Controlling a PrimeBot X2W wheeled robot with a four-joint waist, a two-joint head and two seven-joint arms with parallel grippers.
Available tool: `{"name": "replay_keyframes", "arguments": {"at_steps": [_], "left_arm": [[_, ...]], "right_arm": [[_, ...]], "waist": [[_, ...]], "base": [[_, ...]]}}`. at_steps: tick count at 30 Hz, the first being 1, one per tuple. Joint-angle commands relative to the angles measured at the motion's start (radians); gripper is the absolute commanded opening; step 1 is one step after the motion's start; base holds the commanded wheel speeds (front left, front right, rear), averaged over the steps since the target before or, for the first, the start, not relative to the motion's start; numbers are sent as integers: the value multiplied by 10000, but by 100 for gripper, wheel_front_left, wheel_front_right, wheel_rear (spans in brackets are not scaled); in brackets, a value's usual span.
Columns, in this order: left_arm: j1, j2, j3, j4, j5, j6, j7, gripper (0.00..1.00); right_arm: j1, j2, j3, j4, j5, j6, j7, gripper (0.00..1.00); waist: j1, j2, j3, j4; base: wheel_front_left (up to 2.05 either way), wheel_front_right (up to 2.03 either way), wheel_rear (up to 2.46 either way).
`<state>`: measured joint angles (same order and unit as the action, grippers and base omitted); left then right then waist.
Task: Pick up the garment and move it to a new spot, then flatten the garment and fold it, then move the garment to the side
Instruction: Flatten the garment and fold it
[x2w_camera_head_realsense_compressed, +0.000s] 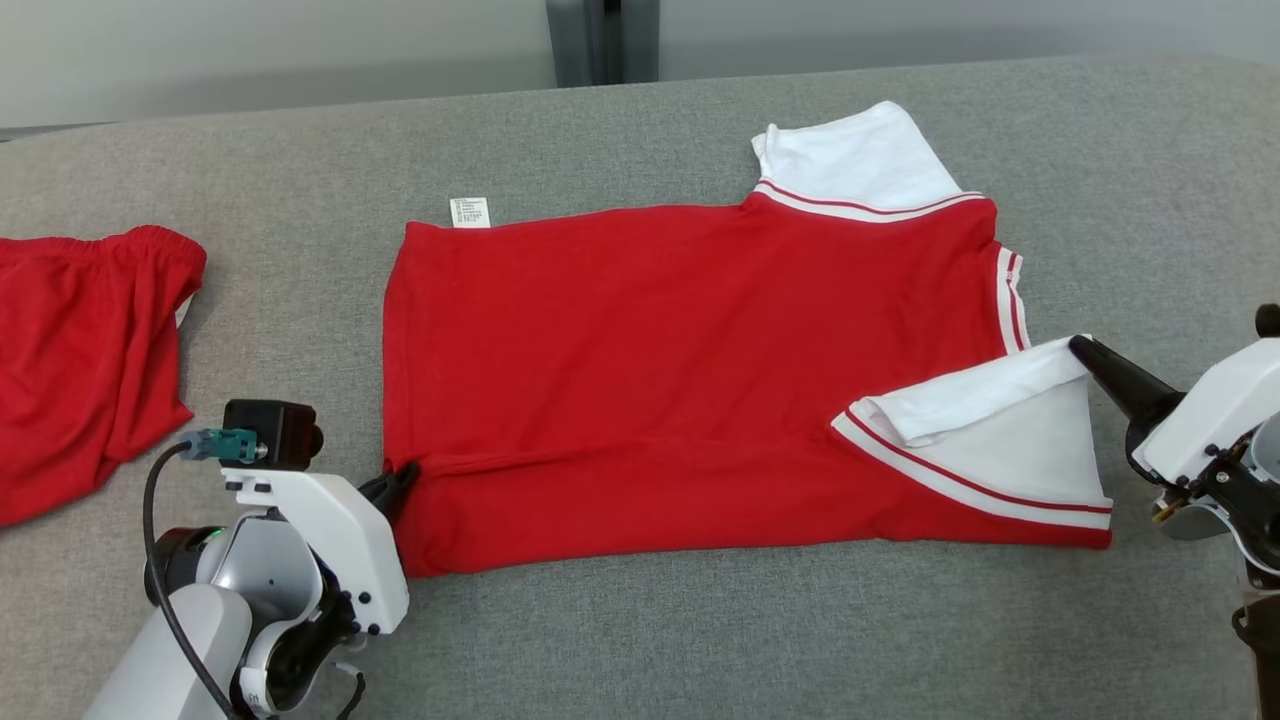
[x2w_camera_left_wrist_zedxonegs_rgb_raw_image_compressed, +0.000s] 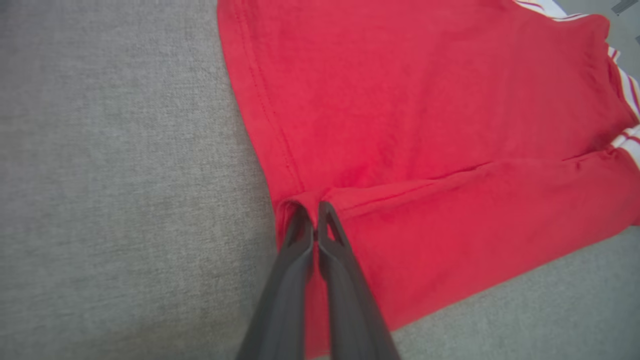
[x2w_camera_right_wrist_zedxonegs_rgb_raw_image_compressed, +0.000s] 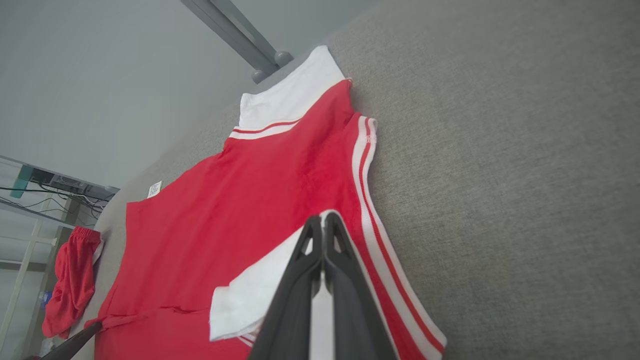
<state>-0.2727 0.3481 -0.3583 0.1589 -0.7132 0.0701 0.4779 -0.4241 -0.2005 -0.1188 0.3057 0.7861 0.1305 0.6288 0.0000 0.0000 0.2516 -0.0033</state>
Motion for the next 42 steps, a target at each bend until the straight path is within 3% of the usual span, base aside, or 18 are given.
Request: {"name": "replay_keyframes", "arguments": {"at_steps": [1, 2, 3, 4, 13, 21, 29, 35, 42], "left_arm": [[-166, 9, 7, 51, 78, -60, -79, 8], [-214, 10, -11, 123, 159, -16, -148, 33], [-268, 10, -16, 182, 206, 22, -218, 82], [-314, 4, -27, 251, 245, 46, -283, 100], [-540, 61, 230, 638, 667, 262, -1370, 100], [-469, -260, 1120, 559, 1006, 800, -3990, 100], [377, -598, 910, 611, 1683, 971, -5931, 100], [1003, -1071, 536, 1191, 2463, 1590, -7040, 100], [1456, -1585, 196, 2088, 2587, 1734, -7214, 100]], "right_arm": [[-38, -102, -66, 123, 0, 5, -113, 13], [-110, -89, -42, 196, -18, 5, -171, 30], [-180, -43, -60, 276, 38, 5, -210, 100], [-254, -34, -58, 345, 76, 7, -266, 100], [-267, -146, 96, 395, -42, 7, -1692, 100], [801, -570, 1063, -576, -676, 7, -4129, 100], [2045, -517, 1730, -692, -1504, 7, -6234, 100], [2819, -134, 1755, -136, -1624, 7, -6997, 100], [3073, 211, 1734, 664, -1616, 5, -7157, 100]], "waist": [[0, 0, 7, 11], [0, 0, 12, 22], [0, 0, 14, 29], [0, 0, 17, 34], [0, 0, -214, -8], [0, 0, -724, -198], [0, 0, -1183, -441], [0, 0, -1376, -462], [0, 0, -1428, -444]], "base": [[0, 0, 0], [0, 0, 0], [0, 0, 0], [0, 0, 0], [0, 0, 0], [0, 0, 0], [0, 0, 0], [0, 0, 0], [0, 0, 0]]}}
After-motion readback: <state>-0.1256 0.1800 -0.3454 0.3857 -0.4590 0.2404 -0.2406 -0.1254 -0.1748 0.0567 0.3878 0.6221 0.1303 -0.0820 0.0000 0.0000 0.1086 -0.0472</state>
